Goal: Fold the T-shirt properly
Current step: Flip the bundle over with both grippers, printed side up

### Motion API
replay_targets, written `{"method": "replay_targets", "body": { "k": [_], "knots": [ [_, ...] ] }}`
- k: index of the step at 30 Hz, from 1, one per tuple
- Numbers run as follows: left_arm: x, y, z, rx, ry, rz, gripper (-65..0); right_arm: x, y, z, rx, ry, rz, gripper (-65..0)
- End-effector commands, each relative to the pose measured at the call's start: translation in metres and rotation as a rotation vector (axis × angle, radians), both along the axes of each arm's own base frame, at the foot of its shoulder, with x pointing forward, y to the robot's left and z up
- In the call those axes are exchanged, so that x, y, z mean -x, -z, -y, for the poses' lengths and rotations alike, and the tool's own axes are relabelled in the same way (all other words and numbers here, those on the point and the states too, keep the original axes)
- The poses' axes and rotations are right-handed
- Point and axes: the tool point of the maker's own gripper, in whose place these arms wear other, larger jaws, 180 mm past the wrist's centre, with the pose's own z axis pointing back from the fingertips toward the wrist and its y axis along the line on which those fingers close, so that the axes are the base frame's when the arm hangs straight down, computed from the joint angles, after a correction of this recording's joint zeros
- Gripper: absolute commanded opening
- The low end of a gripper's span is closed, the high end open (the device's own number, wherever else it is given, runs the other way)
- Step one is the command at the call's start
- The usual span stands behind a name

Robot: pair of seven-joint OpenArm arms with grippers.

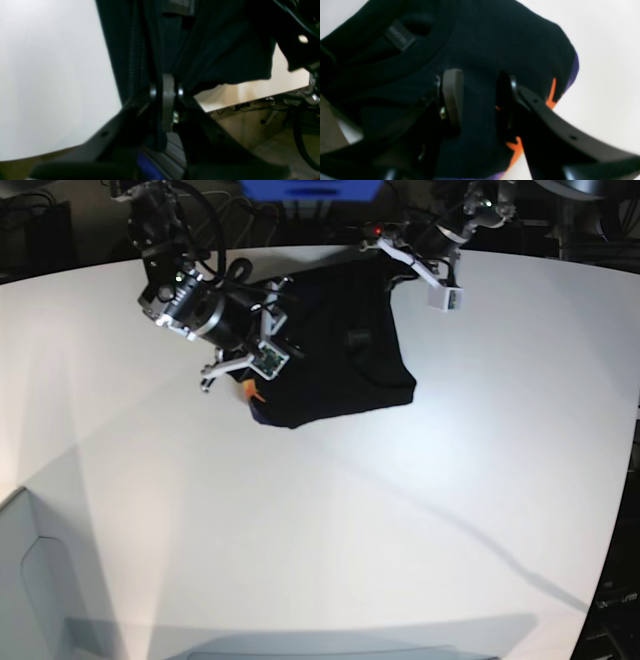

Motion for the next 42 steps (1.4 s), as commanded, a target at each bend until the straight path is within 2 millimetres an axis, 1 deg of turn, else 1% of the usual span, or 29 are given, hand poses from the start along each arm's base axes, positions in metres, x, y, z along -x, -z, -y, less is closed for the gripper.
{"method": "replay_targets", "body": {
  "k": [1,5,10,13,18,20,24,27,28,31,33,35,37,38,39,41,42],
  "knots": [
    [0.002,-0.006,0.0,0.009,-0.002,0.011,-65.0,-0.002,-0.008,-0.005,-0.033,-0.009,0.02,-40.4],
    [0.004,-0.001,-0.003,-0.006,-0.001,0.0,-65.0,0.0,-0.002,-0.004,-0.032,-0.007,0.003,-40.4],
    [0.005,0.006,-0.004,-0.01,-0.004,-0.016,-65.0,-0.004,-0.005,-0.005,-0.034,-0.01,0.015,-40.4],
    [0.011,0.016,-0.007,-0.013,-0.009,-0.047,-65.0,-0.005,-0.006,-0.004,-0.033,-0.007,0.017,-40.4],
    [0.024,0.038,-0.012,-0.023,-0.021,-0.117,-65.0,-0.011,-0.01,-0.004,-0.033,-0.007,0.033,-40.4],
    [0.021,0.041,-0.013,-0.024,-0.024,-0.118,-65.0,-0.011,-0.01,-0.005,-0.034,-0.01,0.035,-40.4],
    [0.023,0.056,-0.017,-0.03,-0.034,-0.153,-65.0,-0.011,-0.01,-0.006,-0.035,-0.013,0.036,-40.4],
    [0.025,0.064,-0.02,-0.034,-0.04,-0.175,-65.0,-0.011,-0.001,-0.008,-0.039,-0.004,0.007,-40.8],
    [0.026,0.067,-0.021,-0.035,-0.041,-0.182,-65.0,-0.015,0.001,-0.008,-0.041,0.002,0.001,-41.0],
    [0.022,0.068,-0.021,-0.036,-0.043,-0.178,-65.0,-0.016,0.01,-0.007,-0.034,0.005,-0.022,-41.5],
    [0.022,0.068,-0.021,-0.036,-0.043,-0.176,-65.0,-0.019,-0.001,-0.008,-0.041,0.004,0.009,-45.1],
    [0.021,0.068,-0.021,-0.036,-0.043,-0.174,-65.0,-0.024,-0.02,-0.011,-0.056,0.0,0.065,-51.7],
    [0.021,0.067,-0.021,-0.036,-0.043,-0.173,-65.0,-0.029,-0.04,-0.012,-0.064,-0.003,0.121,-59.9],
    [0.02,0.067,-0.021,-0.036,-0.043,-0.171,-65.0,-0.03,-0.044,-0.013,-0.066,-0.003,0.132,-63.5],
    [0.02,0.067,-0.021,-0.036,-0.043,-0.171,-65.0,-0.031,-0.047,-0.015,-0.076,-0.002,0.14,-65.0],
    [0.02,0.067,-0.021,-0.036,-0.043,-0.171,-65.0,-0.039,-0.053,-0.017,-0.081,0.001,0.16,-65.0],
    [0.02,0.067,-0.022,-0.037,-0.044,-0.171,-65.0,-0.042,-0.052,-0.017,-0.079,0.001,0.158,-65.0]
  ]
}}
